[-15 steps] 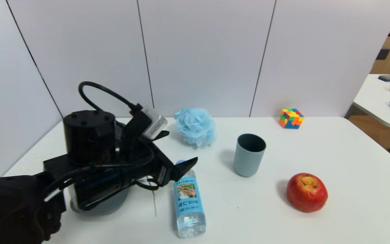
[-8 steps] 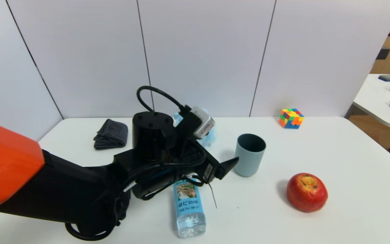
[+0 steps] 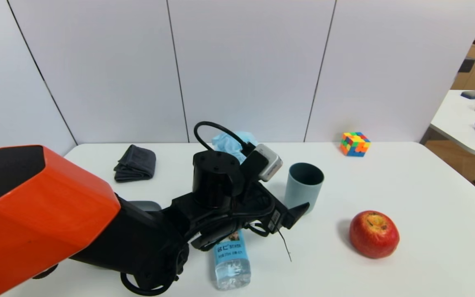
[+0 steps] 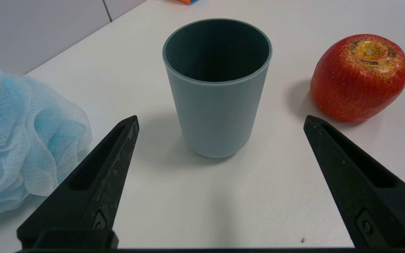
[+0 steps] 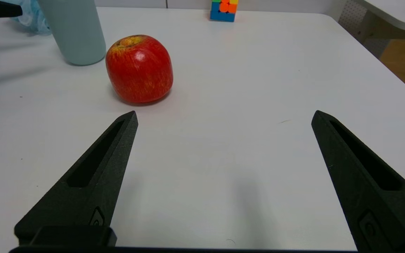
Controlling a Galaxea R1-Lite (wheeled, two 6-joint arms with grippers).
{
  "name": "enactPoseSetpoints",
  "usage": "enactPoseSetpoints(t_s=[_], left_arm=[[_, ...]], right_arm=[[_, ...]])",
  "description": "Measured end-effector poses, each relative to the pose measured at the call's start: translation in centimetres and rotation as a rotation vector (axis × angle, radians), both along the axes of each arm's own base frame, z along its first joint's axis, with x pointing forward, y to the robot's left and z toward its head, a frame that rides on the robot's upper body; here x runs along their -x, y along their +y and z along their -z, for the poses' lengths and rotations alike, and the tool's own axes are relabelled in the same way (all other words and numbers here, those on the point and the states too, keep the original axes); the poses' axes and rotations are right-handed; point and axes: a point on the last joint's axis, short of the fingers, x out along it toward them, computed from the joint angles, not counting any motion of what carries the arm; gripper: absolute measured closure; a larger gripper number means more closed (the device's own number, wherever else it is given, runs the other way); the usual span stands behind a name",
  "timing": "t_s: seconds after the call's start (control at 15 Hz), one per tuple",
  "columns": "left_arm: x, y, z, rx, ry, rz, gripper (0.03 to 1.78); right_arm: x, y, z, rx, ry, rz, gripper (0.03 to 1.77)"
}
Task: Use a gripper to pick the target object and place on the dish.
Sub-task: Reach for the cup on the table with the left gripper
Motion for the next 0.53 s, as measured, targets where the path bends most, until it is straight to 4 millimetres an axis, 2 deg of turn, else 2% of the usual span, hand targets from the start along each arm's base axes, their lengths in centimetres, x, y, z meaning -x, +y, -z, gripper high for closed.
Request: enactPoseSetpoints(t_s=[0.53], left_arm=[[-1.6,-1.8,1.1,0.014,0.009,-0.002,0.12]], right_arm=[[0.0,0.0,0.0,0.000,0.000,0.000,0.09]])
